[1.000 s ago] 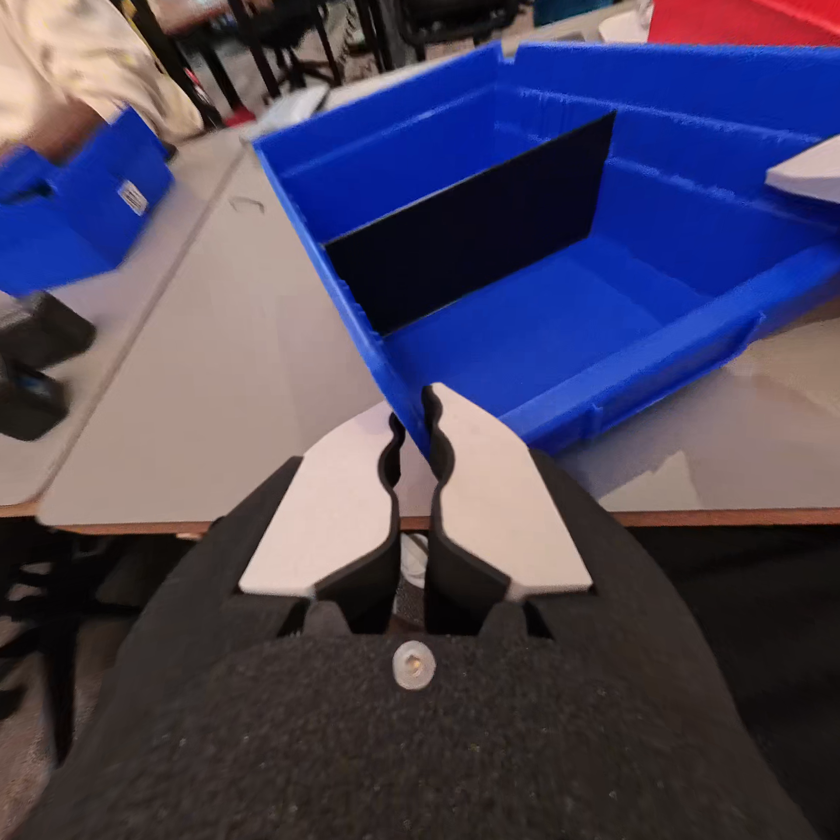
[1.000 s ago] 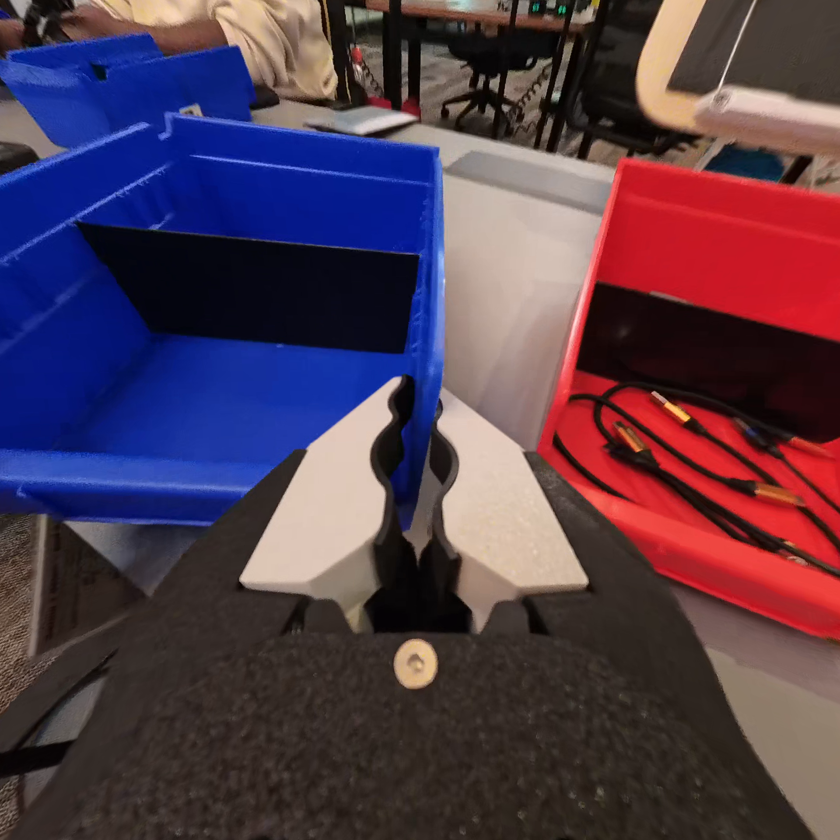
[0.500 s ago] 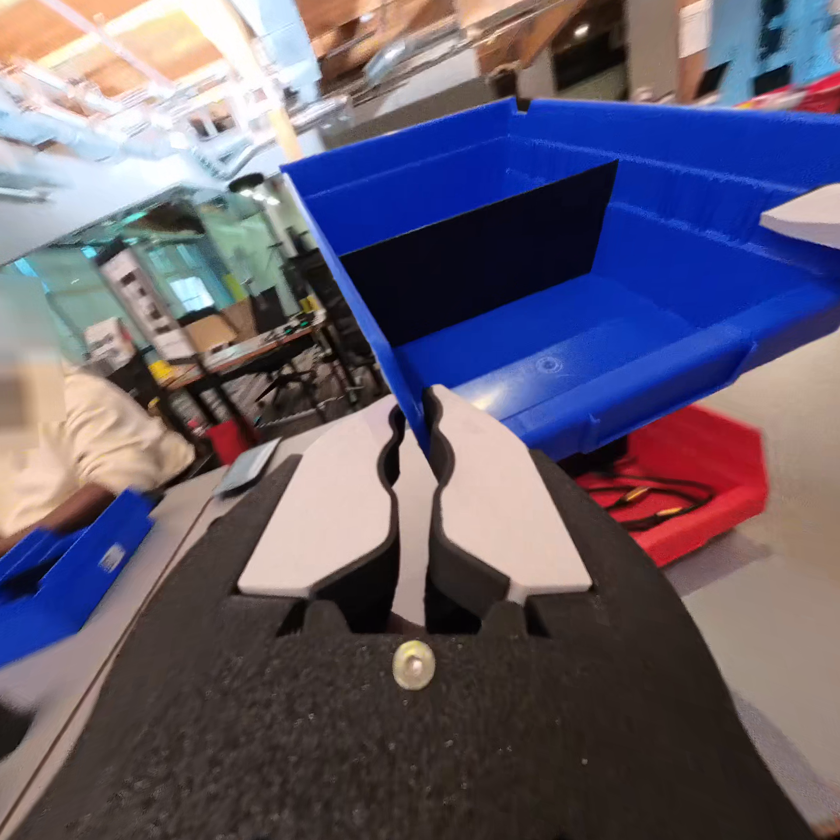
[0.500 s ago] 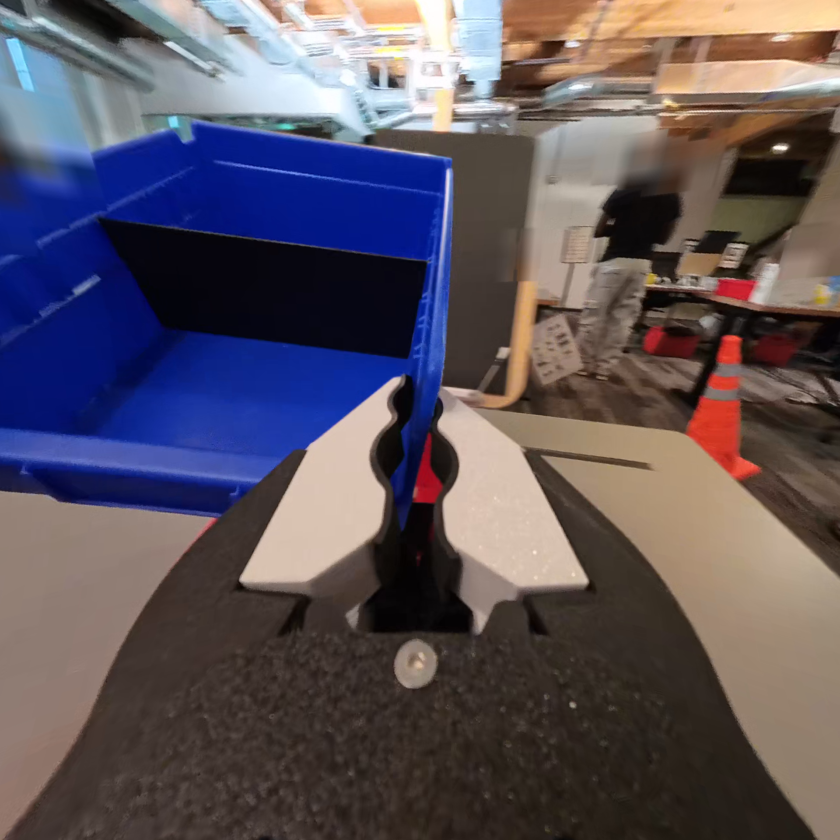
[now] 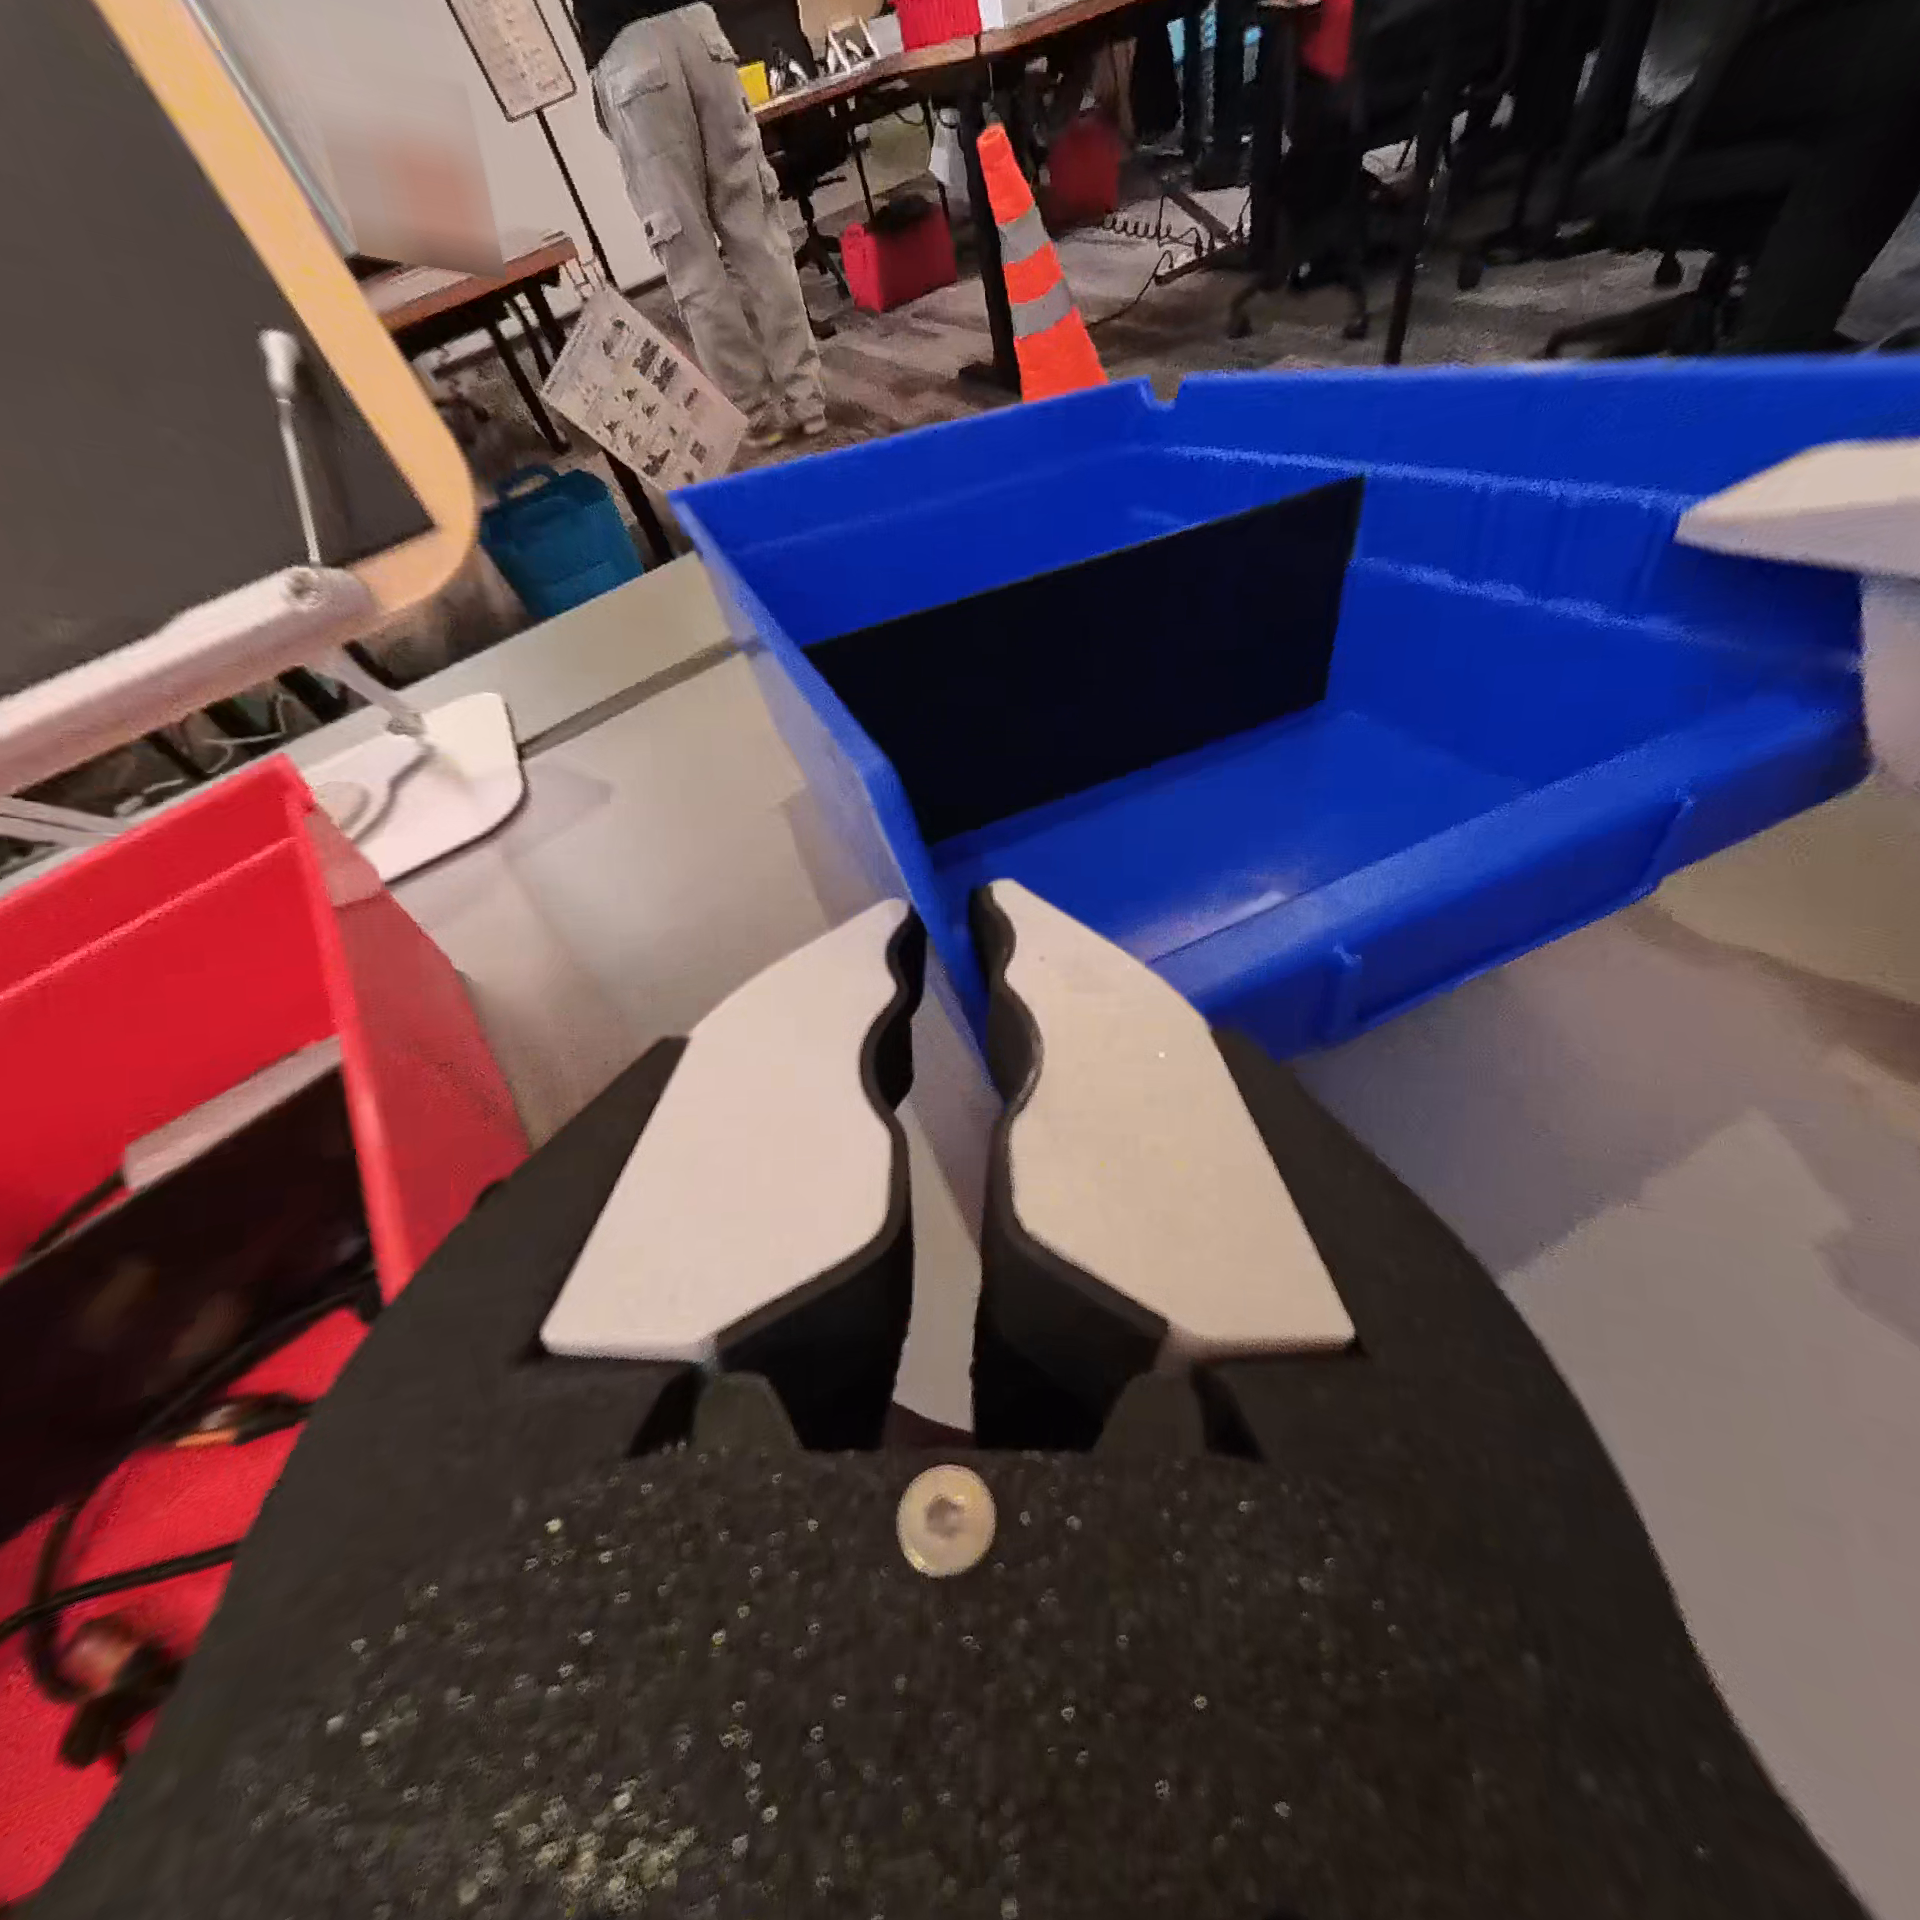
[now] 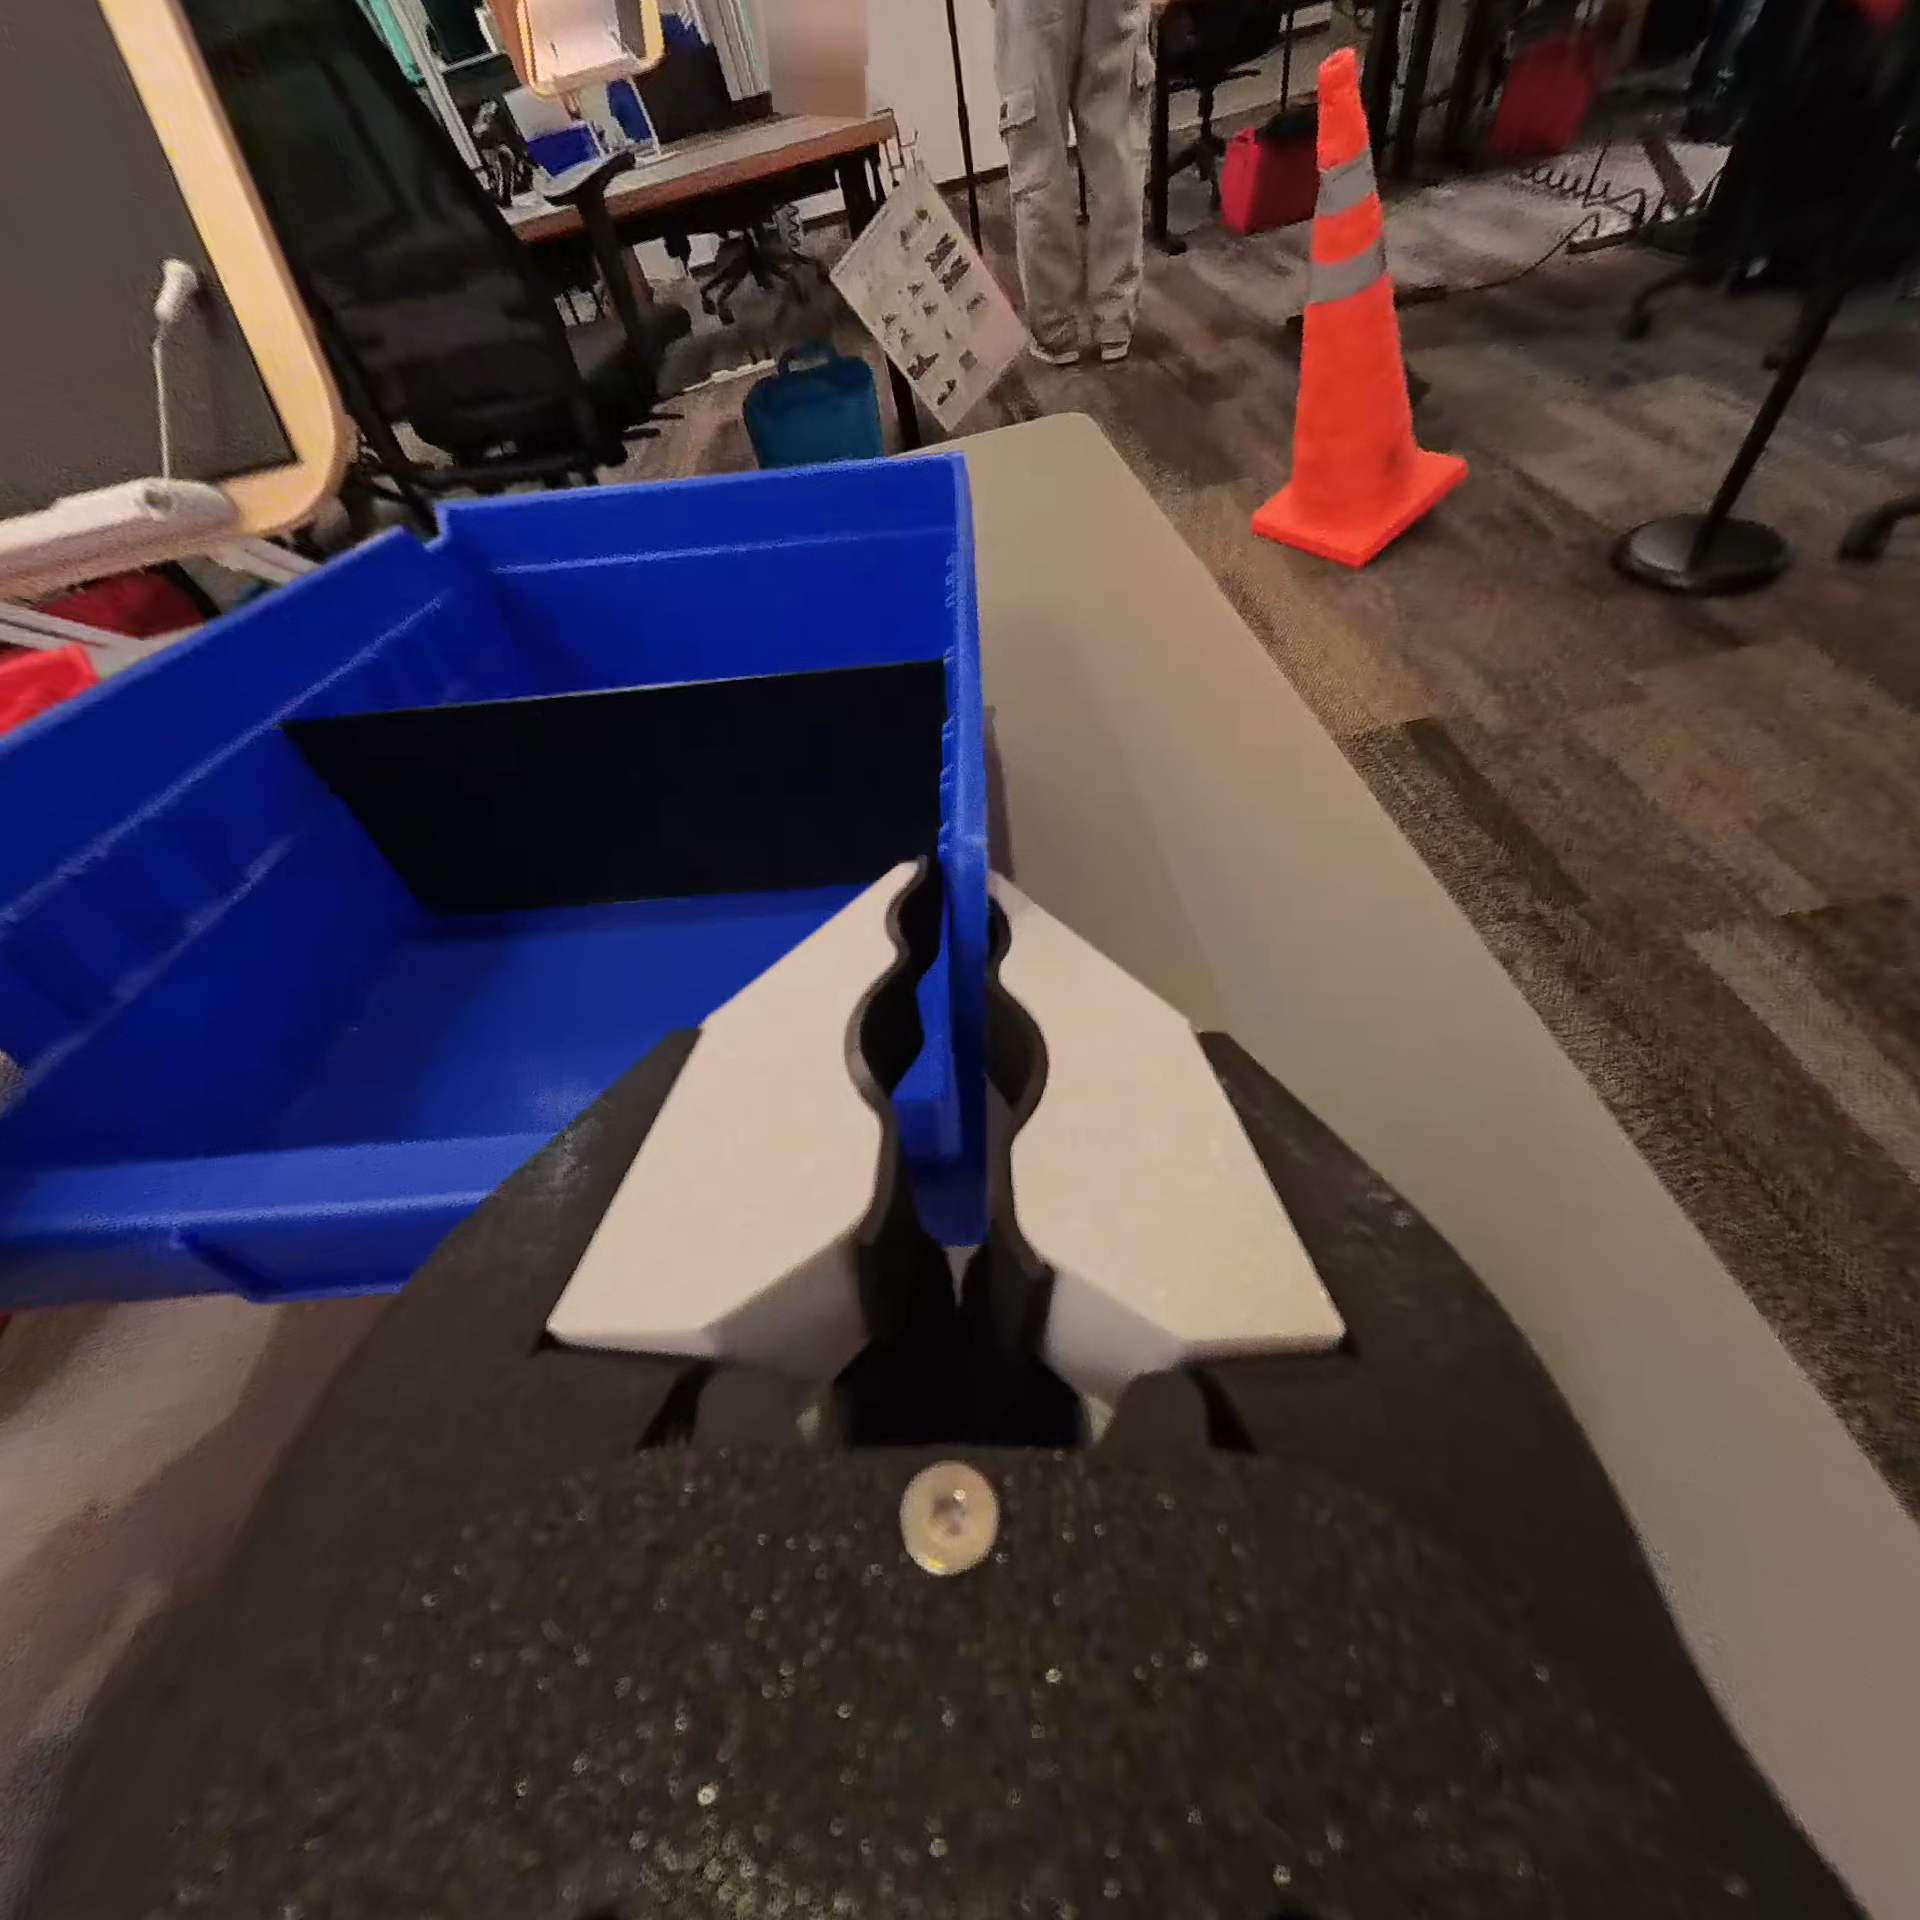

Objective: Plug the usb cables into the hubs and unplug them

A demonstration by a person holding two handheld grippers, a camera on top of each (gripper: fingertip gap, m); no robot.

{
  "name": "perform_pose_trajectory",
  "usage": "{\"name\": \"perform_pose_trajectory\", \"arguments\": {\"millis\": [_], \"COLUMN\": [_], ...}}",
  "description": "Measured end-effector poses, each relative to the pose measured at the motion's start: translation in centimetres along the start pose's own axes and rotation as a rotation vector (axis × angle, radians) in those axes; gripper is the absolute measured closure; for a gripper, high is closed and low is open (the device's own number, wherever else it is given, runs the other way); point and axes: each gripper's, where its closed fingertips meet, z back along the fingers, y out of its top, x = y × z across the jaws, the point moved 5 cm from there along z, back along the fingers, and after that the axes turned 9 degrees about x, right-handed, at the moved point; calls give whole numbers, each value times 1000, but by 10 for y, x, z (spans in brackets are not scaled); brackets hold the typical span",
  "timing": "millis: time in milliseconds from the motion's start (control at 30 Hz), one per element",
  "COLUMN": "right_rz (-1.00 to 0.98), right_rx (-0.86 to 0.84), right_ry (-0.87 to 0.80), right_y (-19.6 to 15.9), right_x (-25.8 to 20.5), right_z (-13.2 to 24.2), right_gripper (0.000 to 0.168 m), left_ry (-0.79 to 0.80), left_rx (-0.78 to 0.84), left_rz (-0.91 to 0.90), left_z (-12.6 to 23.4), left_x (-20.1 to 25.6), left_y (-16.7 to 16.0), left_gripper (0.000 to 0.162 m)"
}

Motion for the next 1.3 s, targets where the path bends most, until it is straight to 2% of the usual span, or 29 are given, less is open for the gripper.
{"name": "perform_pose_trajectory", "arguments": {"millis": [67, 133, 233, 267, 333, 367, 433, 500, 567, 600, 667, 733, 800, 900, 967, 1000, 1033, 1067, 1100, 1300], "right_rz": [65, 123, 116, 110, 92, 92, 100, 138, 235, 281, 352, 295, 213, 224, 230, 245, 247, 247, 251, 260], "right_rx": [-7, -91, -194, -185, -205, -205, -130, 12, 187, 248, 287, 224, 95, -41, -95, -135, -150, -144, -123, -27], "right_ry": [1, -26, -70, -68, -50, -43, -92, -193, -213, -168, 40, 333, 532, 444, 361, 346, 330, 289, 268, 243], "right_y": [-5, -18, -38, -38, -38, -38, -25, 2, 36, 48, 50, 19, -25, -74, -89, -96, -98, -95, -91, -80], "right_x": [1, 2, 5, 5, 1, -1, -3, -7, -34, -60, -130, -211, -272, -297, -301, -304, -305, -302, -299, -333], "right_z": [-4, -10, -17, -16, -14, -11, -2, 12, 28, 35, 45, 52, 53, 30, 12, 6, 4, 2, 3, 29], "right_gripper": [166, 165, 161, 161, 163, 163, 160, 149, 144, 144, 145, 142, 126, 122, 123, 134, 140, 158, 166, 163], "left_ry": [-7, -48, -152, -202, -299, -339, -354, -300, -137, -23, 190, 285, 285, 186, 146, 136, 135, 166, 187, 194], "left_rx": [-37, -76, -149, -165, -147, -128, -71, 24, 98, 119, 135, 102, 32, -127, -177, -180, -169, -174, -183, -175], "left_rz": [33, 95, 142, 132, 155, 182, 218, 243, 239, 242, 259, 258, 255, 291, 287, 291, 305, 303, 280, 243], "left_z": [-2, -3, 1, 5, 23, 35, 67, 103, 136, 152, 183, 196, 191, 167, 152, 147, 143, 142, 142, 157], "left_x": [6, 9, 13, 14, 10, 4, -22, -64, -120, -150, -201, -229, -240, -235, -233, -234, -235, -239, -243, -274], "left_y": [-16, -31, -48, -49, -44, -38, -26, -18, -20, -24, -35, -50, -73, -112, -127, -129, -127, -126, -125, -119], "left_gripper": [153, 151, 146, 144, 151, 143, 142, 137, 132, 130, 126, 121, 114, 109, 121, 128, 134, 139, 148, 157]}}
